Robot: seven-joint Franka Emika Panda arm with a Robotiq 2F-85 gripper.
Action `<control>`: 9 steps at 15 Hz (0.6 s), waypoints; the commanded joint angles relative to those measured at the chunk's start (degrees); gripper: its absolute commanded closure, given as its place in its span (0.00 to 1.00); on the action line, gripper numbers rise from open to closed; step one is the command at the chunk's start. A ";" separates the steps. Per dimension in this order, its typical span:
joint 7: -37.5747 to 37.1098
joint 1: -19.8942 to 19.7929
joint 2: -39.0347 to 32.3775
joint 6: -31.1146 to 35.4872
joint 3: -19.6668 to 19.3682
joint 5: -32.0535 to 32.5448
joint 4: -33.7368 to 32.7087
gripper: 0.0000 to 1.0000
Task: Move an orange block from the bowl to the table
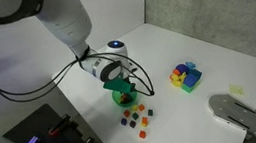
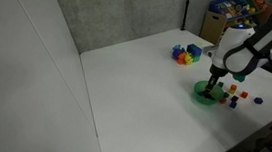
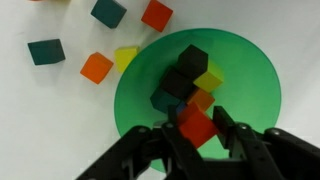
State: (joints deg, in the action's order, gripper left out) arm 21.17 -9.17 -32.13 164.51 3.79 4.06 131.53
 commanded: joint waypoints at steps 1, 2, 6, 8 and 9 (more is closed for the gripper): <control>-2.80 0.35 4.39 -0.30 -2.54 1.00 2.39 0.85; -3.33 0.42 4.79 -0.47 -3.56 1.16 2.33 0.85; -4.75 -0.32 4.52 -1.82 -8.58 1.79 1.36 0.85; -4.91 -0.91 3.51 -2.55 -10.65 2.00 1.29 0.85; -4.86 -1.24 2.92 -3.21 -11.44 2.15 1.29 0.85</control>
State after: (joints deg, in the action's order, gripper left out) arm 18.49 -9.73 -28.92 163.04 -5.73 4.34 132.35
